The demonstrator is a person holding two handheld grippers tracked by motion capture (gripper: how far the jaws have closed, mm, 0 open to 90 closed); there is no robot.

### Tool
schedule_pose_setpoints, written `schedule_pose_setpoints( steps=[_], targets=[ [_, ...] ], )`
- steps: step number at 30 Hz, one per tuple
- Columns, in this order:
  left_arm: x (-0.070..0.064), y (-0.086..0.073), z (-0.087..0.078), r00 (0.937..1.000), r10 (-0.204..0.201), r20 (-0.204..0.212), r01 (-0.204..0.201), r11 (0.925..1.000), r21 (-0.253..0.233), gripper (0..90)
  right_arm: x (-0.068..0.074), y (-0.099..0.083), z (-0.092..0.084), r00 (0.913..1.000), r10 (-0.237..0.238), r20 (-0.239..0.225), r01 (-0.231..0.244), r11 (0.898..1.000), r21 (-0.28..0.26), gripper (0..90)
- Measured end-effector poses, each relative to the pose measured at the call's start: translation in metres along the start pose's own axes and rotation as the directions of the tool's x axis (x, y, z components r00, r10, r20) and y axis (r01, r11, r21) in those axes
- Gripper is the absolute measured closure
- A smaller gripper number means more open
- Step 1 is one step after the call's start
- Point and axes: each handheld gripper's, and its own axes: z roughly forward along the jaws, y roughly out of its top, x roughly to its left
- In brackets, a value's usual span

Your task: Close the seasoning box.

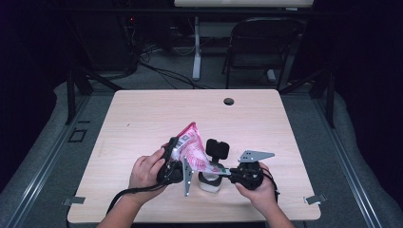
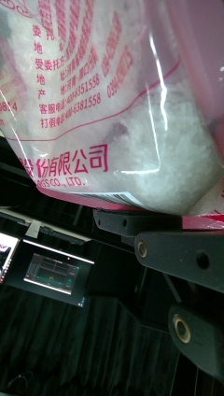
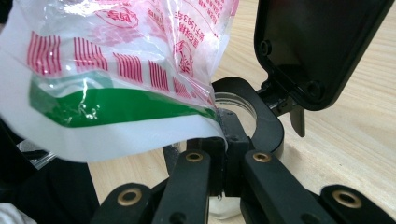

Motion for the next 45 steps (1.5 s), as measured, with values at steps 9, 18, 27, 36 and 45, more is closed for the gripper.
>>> schedule_pose_setpoints(
  steps=[9,18,27,36,45],
  targets=[
    [0.0006,0.0003,0.0,1.0,0.002,-0.001,-0.002,1.0,-0.001,65.7,0.0004,0.0002,-0.001,0.9998,-0.014,0.011,0.014,1.0,0.006,90.0],
    [0.0003,-0.0002,0.0001,1.0,0.005,0.0,-0.005,1.0,0.003,65.7,0.0007,0.0009,-0.0033,0.9999,-0.012,0.009,0.012,1.0,-0.015,90.0],
    [-0.0012,0.0008,0.0002,0.9998,0.022,0.005,-0.022,0.9998,0.002,65.2,0.0,0.0012,-0.0044,0.9997,-0.016,0.018,0.016,1.0,-0.013,90.0],
    [-0.0001,0.0035,-0.0003,0.9989,0.044,0.014,-0.044,0.999,0.011,66.5,0.0003,0.0009,-0.0039,0.9996,-0.01,0.025,0.01,1.0,-0.01,90.0],
    [-0.0004,0.0042,0.0001,0.9972,0.073,0.017,-0.073,0.9973,0.009,68.1,-0.0003,0.0008,-0.0045,0.9998,0.005,0.02,-0.005,1.0,-0.027,90.0]
  ],
)
